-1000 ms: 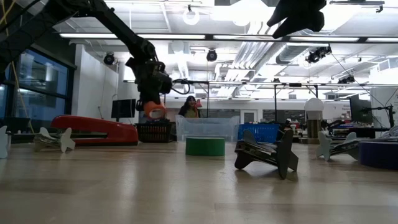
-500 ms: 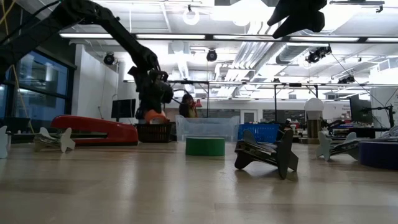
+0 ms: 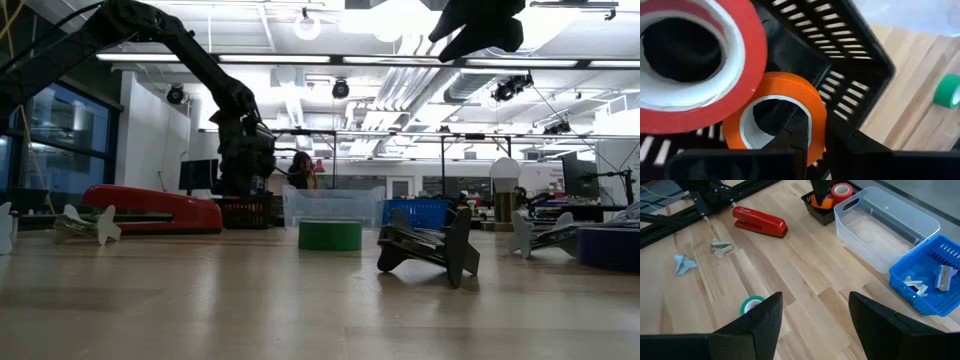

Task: Pick and place Stapler, Stapler remover, tape
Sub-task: Put the orange tape into the black bin

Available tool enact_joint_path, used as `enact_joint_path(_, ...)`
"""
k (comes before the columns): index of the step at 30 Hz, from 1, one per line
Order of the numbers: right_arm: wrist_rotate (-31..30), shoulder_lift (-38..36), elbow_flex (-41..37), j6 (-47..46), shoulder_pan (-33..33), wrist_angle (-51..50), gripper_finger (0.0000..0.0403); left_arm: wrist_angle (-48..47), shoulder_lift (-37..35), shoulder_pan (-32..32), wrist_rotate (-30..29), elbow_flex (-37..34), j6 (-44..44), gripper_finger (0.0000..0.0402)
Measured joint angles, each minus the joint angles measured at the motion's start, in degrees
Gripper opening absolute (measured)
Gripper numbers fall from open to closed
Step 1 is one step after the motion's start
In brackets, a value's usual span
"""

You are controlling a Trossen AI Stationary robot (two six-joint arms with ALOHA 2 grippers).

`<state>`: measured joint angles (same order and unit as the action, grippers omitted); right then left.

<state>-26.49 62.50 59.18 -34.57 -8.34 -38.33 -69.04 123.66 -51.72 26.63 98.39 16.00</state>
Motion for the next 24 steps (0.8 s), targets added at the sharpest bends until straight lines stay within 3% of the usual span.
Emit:
enact_joint_path(8, -0.27, 0.00, 0.00, -1.03, 0.09, 0.00, 0.0220, 0.33, 0.00, -0.02, 2.34, 0.00, 1.11, 0.0032)
enact_joint_path(13, -0.37, 0.00, 0.00, -1.40, 0.11, 0.00, 0.0220, 0.49, 0.00, 0.89, -1.56, 0.00, 1.19, 0.0036)
enact_joint_path(24, -0.01, 0.00, 0.00, -1.47, 0.10, 0.00, 0.0220, 0.29, 0.00, 3.61, -7.68, 0.84, 2.19, 0.0097)
